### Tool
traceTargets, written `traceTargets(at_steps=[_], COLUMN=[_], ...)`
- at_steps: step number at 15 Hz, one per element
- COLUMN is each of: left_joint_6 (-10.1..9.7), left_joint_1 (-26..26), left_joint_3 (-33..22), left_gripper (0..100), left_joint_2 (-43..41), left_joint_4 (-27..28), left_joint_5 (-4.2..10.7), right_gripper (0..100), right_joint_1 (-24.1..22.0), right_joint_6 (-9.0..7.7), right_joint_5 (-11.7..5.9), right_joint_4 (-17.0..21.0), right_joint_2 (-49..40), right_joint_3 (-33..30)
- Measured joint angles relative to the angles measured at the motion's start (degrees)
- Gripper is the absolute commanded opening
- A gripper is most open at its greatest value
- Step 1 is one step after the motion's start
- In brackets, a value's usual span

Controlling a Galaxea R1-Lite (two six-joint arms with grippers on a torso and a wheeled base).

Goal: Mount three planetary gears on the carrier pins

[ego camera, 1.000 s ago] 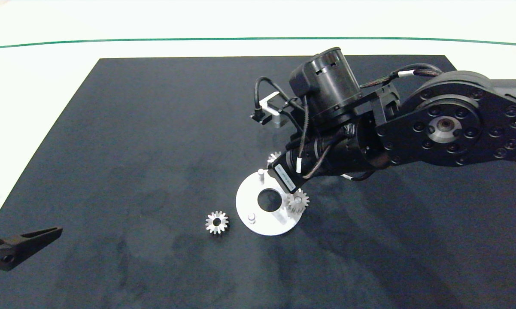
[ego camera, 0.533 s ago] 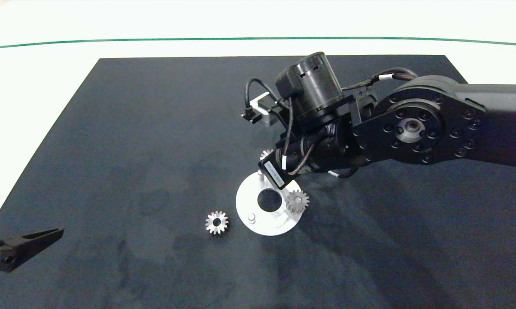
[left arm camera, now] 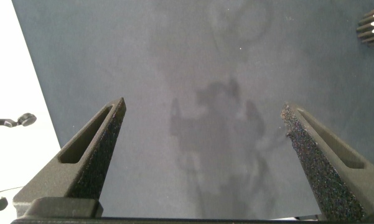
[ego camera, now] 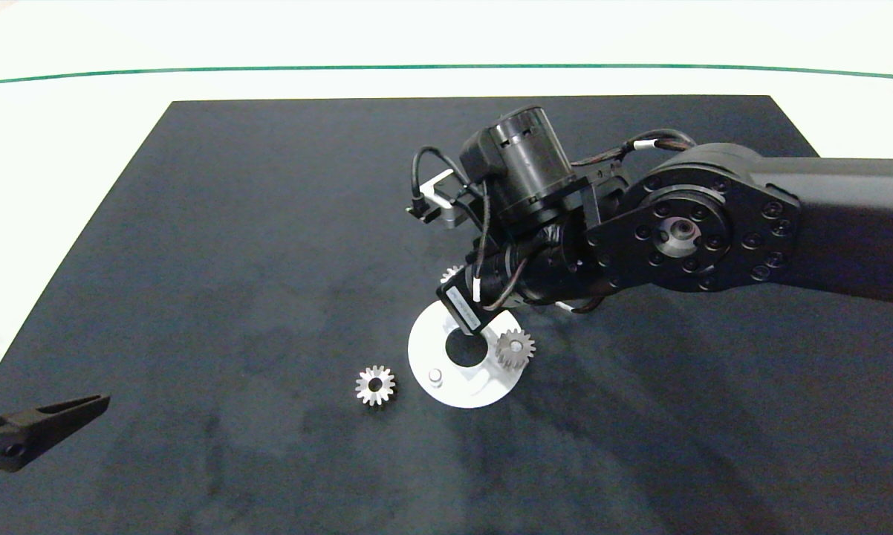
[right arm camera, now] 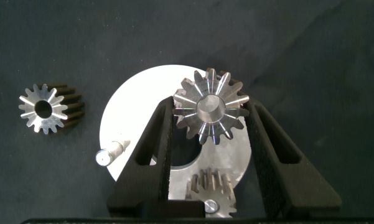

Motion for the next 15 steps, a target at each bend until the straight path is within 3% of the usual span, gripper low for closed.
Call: traceTargets(at_steps=[15], left_joint_6=[0.06], left_joint_1=[-0.05], left_joint_3=[0.1], left_gripper=[100], left_joint_2=[-0.21], left_joint_4=[0.02], left_joint_5=[-0.01], right_gripper=[13], right_joint_1=[-0.28], right_joint_6=[0.38], right_joint_5=[0.04], right_joint_4=[-0.07], right_joint_2=[1.88], right_joint_3=[-0.76])
